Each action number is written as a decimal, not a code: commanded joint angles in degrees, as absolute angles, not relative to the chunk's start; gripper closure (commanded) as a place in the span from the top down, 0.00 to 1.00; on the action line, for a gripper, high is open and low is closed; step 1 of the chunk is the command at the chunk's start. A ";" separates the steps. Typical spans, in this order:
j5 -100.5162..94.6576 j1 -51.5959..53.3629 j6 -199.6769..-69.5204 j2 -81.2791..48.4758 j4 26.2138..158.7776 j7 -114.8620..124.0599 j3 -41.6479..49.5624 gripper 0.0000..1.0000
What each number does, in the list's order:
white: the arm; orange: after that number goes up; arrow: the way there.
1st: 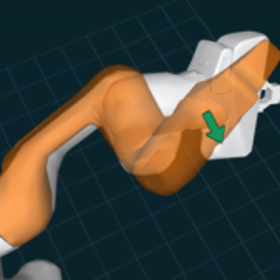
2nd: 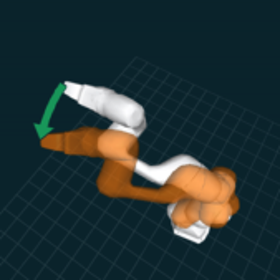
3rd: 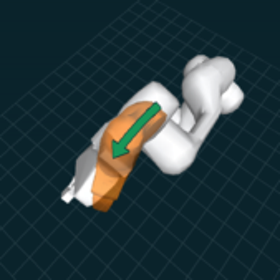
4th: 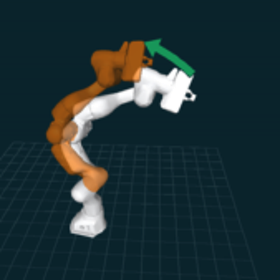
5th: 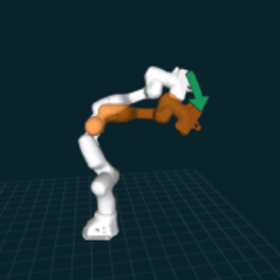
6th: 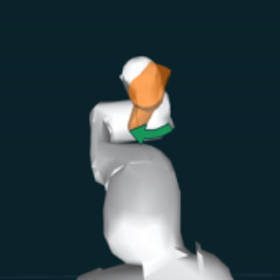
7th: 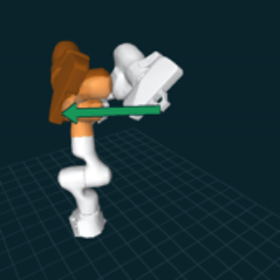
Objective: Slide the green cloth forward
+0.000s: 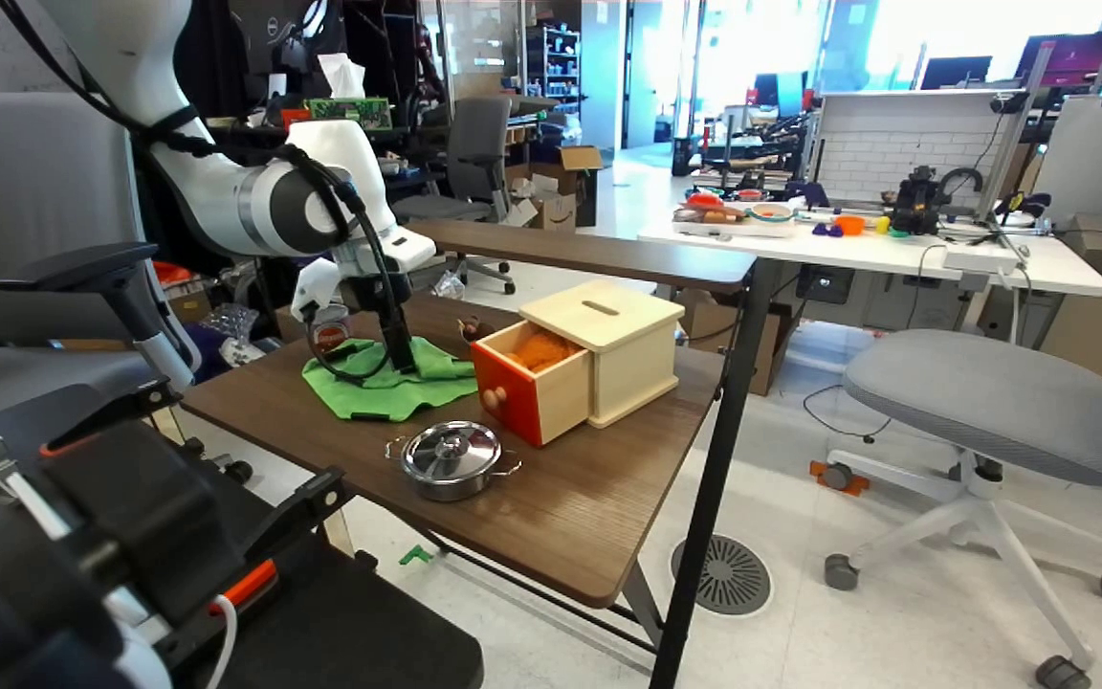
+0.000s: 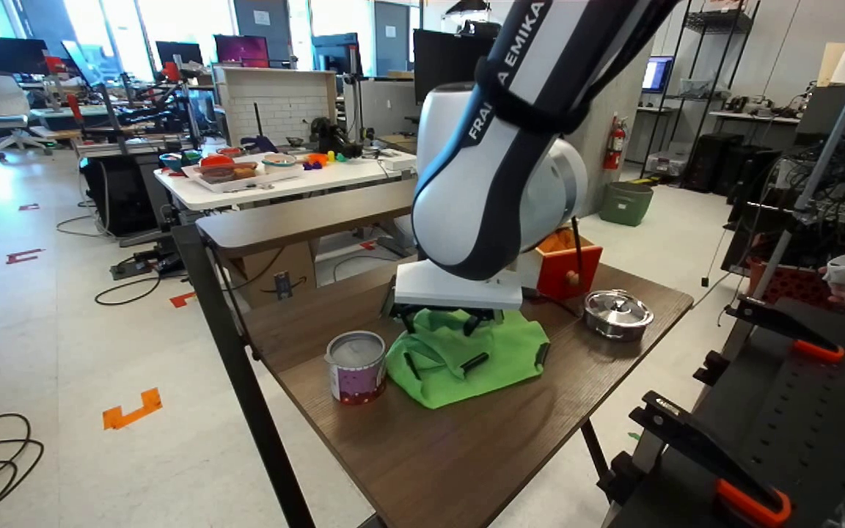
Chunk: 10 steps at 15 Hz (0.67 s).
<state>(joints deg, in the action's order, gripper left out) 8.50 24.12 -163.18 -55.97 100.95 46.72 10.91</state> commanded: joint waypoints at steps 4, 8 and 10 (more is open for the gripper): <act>9.05 23.87 -159.23 -60.74 90.16 52.42 8.85 1.00; 8.35 23.22 -158.78 -59.69 89.43 52.45 7.32 1.00; 7.65 23.47 -159.77 -57.52 91.72 51.45 7.25 1.00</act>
